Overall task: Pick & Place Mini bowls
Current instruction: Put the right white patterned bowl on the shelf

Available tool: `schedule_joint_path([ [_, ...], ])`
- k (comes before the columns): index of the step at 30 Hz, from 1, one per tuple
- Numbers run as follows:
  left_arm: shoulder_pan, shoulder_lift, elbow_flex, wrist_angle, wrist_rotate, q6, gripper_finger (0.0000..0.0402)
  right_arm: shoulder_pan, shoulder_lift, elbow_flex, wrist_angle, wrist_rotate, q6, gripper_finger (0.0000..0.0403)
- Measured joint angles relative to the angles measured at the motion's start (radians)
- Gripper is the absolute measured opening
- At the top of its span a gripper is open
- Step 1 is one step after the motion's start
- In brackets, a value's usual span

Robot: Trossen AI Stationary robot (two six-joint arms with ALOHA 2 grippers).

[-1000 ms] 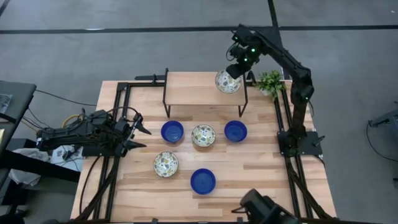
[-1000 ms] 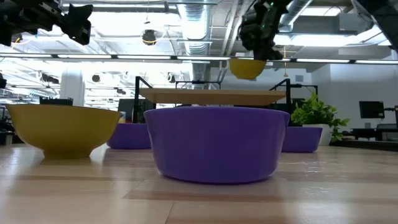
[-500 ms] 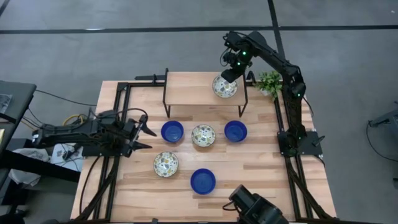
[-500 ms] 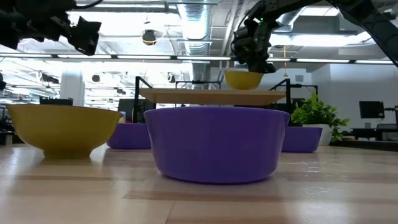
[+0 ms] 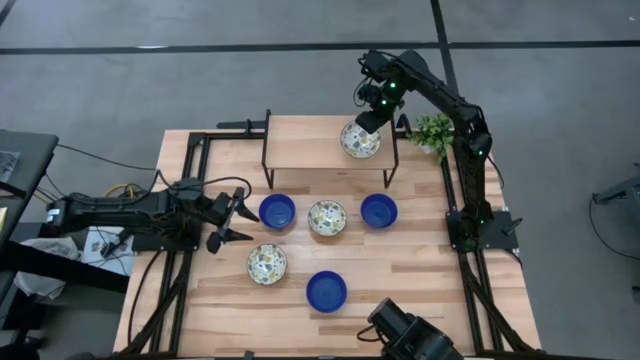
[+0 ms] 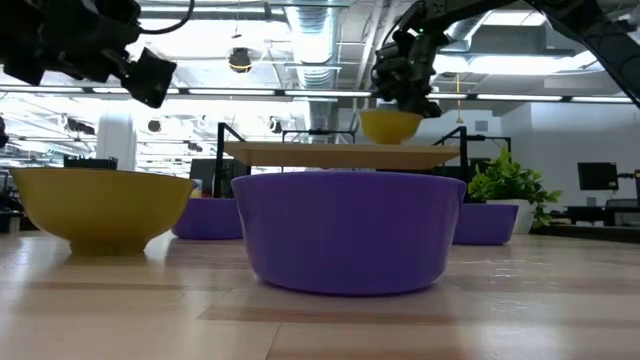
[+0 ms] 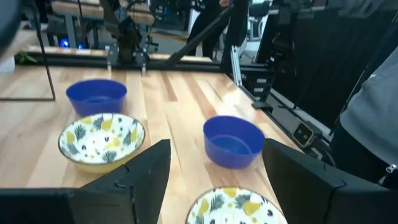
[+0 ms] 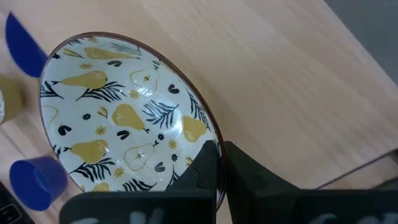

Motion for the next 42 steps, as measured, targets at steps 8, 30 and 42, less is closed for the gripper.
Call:
schedule_joint_path([
  [8, 0.0, 0.014, 0.0, 0.253, 0.0, 0.0, 0.0253, 0.0, 0.0, 0.0, 0.0, 0.0, 0.0, 0.0],
  [30, 0.0, 0.014, 0.0, 0.266, 0.0, -0.107, 0.0253, 0.0, 0.0, 0.0, 0.0, -0.007, -0.026, 0.0],
  [42, 0.0, 0.014, 0.0, 0.24, 0.0, -0.112, 0.0253, -0.004, -0.001, 0.0, 0.0, -0.009, -0.029, 0.0],
])
